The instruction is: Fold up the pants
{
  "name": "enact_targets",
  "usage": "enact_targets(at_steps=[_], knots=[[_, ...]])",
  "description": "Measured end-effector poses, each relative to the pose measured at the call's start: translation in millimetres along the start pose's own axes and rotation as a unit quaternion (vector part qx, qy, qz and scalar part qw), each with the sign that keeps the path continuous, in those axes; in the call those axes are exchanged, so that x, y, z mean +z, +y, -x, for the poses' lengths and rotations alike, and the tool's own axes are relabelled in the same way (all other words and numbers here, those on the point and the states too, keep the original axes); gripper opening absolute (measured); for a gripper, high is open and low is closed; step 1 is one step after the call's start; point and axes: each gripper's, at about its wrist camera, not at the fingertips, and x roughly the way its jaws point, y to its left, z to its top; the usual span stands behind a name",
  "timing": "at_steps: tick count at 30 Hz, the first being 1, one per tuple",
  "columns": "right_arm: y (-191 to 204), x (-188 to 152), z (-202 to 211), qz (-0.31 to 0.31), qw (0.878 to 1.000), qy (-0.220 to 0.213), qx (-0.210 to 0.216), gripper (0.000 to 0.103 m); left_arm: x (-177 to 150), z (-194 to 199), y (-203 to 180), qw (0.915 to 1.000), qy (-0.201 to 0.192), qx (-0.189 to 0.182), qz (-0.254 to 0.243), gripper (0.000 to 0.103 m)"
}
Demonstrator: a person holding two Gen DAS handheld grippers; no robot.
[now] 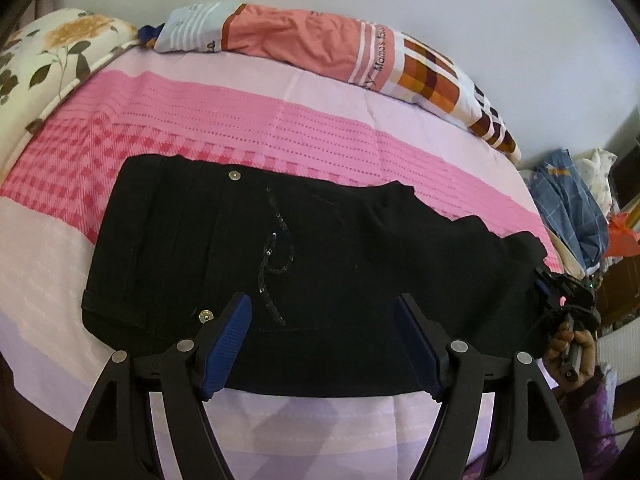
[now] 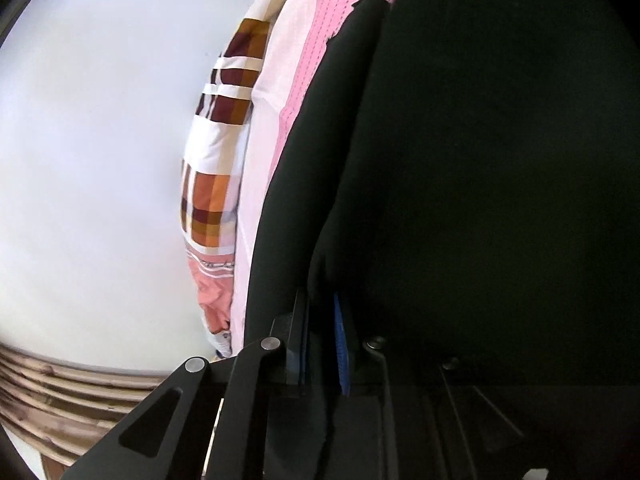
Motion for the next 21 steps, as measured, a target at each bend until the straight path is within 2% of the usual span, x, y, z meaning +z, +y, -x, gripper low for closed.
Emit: enact_targets(at_steps=[2,4,7,11,13,14,15,16,17,19,21], knots=[[7.0,7.7,-5.7,0.007,1.000,-0.002,-0.013,0.013,0.4,-1.3,2.9,1.0000,0.006,0.001,0.006,0.074],[17.9,14.5,-10.4,0.020,0.999,-0.005,-0.036,0.007,0.8,-3.4,5.9,0.9998,0.012,-0.001,0.013,0.074],[20.4,23.8,-9.1,0.016,0.999,-0.012,-0.033,0.006,0.4,-5.6,8.6,0.9995,0.018,-0.007,0.024,0.074],[56.0,4.3,42.7,0.094,0.994,-0.050,-0.018,0.006,0.0,-6.3,8.2,0.9993,0.028,-0.005,0.022,0.074],[73.8,-13.6,77.6,0.139,0.987,-0.072,-0.023,0.006,0.0,-5.2,9.2,0.9993,0.028,-0.009,0.022,0.074],[82.4,-22.9,90.5,0.169,0.981,-0.084,-0.041,0.006,-0.1,-5.1,9.9,0.9993,0.028,-0.011,0.023,0.075],[92.2,-37.0,104.4,0.221,0.966,-0.100,-0.084,0.006,-0.5,-6.0,10.7,0.9992,0.029,-0.011,0.023,0.076],[92.7,-45.1,110.2,0.245,0.957,-0.105,-0.112,0.006,-1.1,-7.4,11.3,0.9992,0.030,-0.012,0.024,0.077],[80.9,-51.1,114.6,0.244,0.956,-0.095,-0.132,0.006,-2.3,-10.0,12.3,0.9991,0.032,-0.013,0.025,0.077],[30.6,-48.6,116.7,0.157,0.976,-0.063,-0.137,0.006,-4.9,-16.8,12.1,0.9986,0.042,-0.014,0.029,0.077],[-23.1,-52.4,119.2,0.081,0.985,-0.050,-0.145,0.006,-6.7,-22.8,11.8,0.9978,0.053,-0.020,0.033,0.077]])
